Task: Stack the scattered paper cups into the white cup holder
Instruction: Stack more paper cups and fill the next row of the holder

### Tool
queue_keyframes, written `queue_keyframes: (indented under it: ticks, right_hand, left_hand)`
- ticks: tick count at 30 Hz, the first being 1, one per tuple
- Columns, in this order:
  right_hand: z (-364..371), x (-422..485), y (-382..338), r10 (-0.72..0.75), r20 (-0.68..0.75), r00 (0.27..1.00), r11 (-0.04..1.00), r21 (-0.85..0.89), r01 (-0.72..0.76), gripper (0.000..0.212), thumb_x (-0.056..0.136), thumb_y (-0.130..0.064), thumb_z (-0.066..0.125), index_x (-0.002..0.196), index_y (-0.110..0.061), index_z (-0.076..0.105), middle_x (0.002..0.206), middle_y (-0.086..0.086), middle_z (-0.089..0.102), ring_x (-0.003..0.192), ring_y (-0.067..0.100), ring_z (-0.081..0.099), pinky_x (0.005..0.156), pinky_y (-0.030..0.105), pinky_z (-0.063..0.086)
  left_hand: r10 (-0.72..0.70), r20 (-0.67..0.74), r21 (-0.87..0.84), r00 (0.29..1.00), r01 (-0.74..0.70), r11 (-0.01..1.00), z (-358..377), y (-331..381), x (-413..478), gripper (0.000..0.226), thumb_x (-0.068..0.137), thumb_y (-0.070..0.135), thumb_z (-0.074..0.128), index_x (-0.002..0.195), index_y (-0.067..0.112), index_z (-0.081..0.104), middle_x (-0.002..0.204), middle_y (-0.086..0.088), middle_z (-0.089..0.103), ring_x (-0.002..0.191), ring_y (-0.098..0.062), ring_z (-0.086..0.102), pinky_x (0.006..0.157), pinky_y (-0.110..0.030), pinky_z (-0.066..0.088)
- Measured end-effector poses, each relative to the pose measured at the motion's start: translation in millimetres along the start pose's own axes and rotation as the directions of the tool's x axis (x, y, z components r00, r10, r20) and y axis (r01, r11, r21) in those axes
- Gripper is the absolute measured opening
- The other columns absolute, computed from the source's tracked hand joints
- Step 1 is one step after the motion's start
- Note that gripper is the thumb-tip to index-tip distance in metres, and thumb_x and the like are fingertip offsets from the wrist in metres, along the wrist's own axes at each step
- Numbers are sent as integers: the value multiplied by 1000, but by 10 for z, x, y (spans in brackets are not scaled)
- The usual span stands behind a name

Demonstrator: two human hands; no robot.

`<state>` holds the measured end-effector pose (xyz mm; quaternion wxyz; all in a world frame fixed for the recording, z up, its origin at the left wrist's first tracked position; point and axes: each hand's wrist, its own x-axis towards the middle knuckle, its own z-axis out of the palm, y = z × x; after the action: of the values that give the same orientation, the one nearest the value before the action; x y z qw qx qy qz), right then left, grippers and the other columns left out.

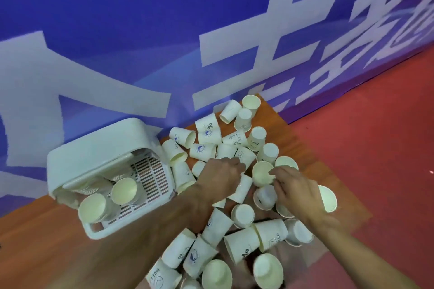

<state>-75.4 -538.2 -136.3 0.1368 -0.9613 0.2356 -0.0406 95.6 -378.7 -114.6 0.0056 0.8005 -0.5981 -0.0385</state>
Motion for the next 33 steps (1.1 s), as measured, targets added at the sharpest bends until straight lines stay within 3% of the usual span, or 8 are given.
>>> queue_keyframes:
  ticks: [6,14,21,25,33]
  right_hand:
    - [50,122,625,123,85,989,992,-20,-121,24,93,-28,53,115,-32,62,117,-18,62,112,10,55,72,31,48]
    - [356,287,768,72,142,987,996,-55,-65,21,88,-49,57,102,-36,65,99,-16,66,100,11,58,60,28,36]
    - [386,342,703,82,165,983,979,-200,-48,18,86,-35,54,76,-25,64,75,-7,64,75,16,61,51,26,34]
    - [253,282,652,48,104,993,975,-220,-24,17,71,-26,68,58,-21,58,58,-4,58,55,21,58,45,22,25]
    - [-133,240,457,-33,15,999,948,-316,36,19,69,-26,67,58,-19,53,55,-3,53,53,20,55,45,21,18]
  left_hand:
    - [70,170,80,983,-85,993,240,377,592,29,88,17,56,116,20,57,103,1,58,81,-23,62,53,-30,31]
    - [109,346,138,932,-166,976,569,481,718,10,85,20,60,95,18,61,85,1,58,66,-21,59,49,-28,29]
    - [119,301,148,946,-169,974,638,493,681,18,73,3,60,87,15,58,78,-1,55,64,-22,54,47,-28,24]
    - [155,275,157,949,-203,967,474,508,601,19,68,6,67,82,16,59,73,0,56,61,-20,52,45,-26,27]
    - [178,171,216,969,-213,953,107,441,353,18,67,10,72,78,18,60,70,2,55,59,-18,53,44,-23,29]
